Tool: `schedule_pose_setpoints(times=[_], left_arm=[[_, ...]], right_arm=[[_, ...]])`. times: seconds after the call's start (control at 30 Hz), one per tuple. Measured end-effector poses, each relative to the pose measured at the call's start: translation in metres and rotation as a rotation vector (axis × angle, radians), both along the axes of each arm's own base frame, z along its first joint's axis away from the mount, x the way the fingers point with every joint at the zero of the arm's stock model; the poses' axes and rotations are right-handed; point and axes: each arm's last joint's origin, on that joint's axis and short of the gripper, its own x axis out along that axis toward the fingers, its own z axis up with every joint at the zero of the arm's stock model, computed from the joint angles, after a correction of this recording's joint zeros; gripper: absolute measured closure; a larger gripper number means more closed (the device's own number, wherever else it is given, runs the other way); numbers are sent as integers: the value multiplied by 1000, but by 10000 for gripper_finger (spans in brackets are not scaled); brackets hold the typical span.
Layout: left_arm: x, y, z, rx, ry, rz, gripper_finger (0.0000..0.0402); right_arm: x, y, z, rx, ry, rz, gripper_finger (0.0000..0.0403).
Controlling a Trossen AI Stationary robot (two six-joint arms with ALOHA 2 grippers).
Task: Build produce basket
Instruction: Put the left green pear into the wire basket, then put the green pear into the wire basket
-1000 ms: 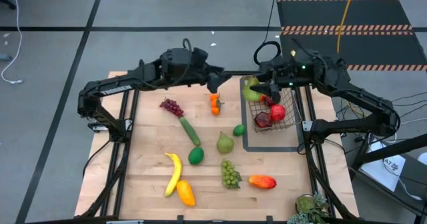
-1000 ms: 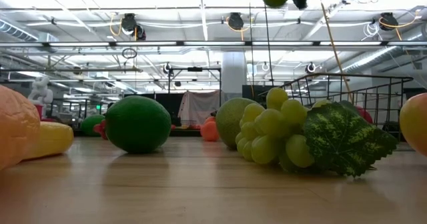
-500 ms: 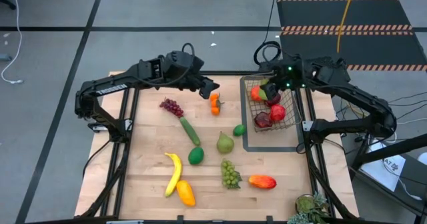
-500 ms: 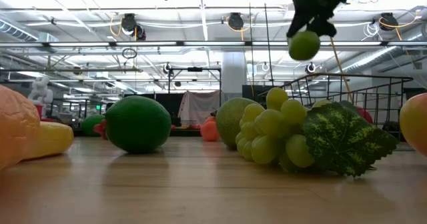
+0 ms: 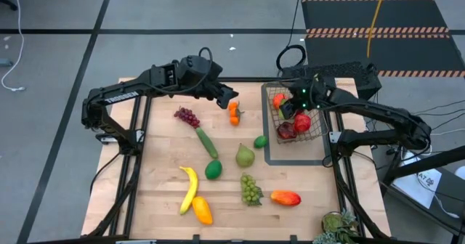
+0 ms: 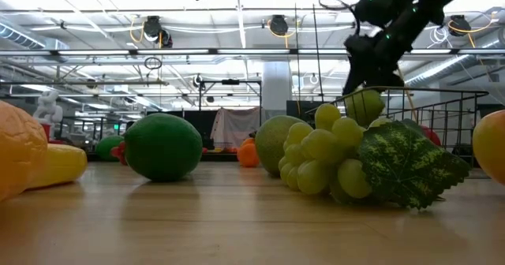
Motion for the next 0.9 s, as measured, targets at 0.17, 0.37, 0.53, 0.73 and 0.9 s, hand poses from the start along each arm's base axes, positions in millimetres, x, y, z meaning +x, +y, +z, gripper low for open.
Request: schedule_pose_setpoints(times=[0.17,0.37,0.53,0.73,0.9], left_arm=[[0,-2,0,-5,-5,-3,229],[2,-7,1,-5,-18,-19,229],[3,-14,-1,0,-1,1,229],[7,-24,-20,-61,52,34,229],[11,-38,-51,-175,128,67,229]], right_arm=[[-4,2,-22,3,14,-5,173],[-4,1,-32,-57,3,-29,155],[-5,-1,-31,-100,18,-57,98],[-10,4,-22,-101,-35,-34,48],[-20,14,-1,-71,-193,23,45]])
